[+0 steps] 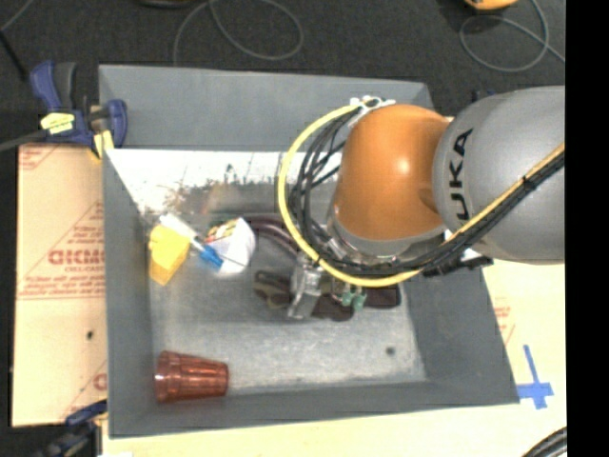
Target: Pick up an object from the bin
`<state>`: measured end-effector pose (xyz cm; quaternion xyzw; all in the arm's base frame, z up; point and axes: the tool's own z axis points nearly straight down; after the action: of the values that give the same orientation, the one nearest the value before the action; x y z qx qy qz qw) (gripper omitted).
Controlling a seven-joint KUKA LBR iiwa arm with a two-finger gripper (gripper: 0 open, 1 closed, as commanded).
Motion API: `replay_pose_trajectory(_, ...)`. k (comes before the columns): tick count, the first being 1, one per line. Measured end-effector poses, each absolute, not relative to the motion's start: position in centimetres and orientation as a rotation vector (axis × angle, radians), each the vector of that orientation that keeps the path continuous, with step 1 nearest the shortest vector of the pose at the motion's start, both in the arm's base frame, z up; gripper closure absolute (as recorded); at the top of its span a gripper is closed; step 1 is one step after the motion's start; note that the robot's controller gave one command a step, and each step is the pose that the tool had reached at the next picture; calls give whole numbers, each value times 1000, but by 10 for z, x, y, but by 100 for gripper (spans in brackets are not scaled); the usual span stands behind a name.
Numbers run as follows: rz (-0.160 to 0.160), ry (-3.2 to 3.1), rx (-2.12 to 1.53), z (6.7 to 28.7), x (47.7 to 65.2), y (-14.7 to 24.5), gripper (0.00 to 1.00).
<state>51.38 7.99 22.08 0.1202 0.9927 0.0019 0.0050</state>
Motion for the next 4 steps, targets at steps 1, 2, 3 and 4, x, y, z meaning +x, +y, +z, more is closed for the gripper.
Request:
replay_pose_trajectory(1, 6, 3109, 377, 221, 514, 80, 100)
replay_pose_trajectory(2, 6, 3109, 377, 221, 514, 80, 100)
replay_pose_trajectory(3, 6, 3109, 377, 221, 514, 80, 100)
replay_pose_trajectory(4, 6, 3109, 378, 221, 514, 80, 100)
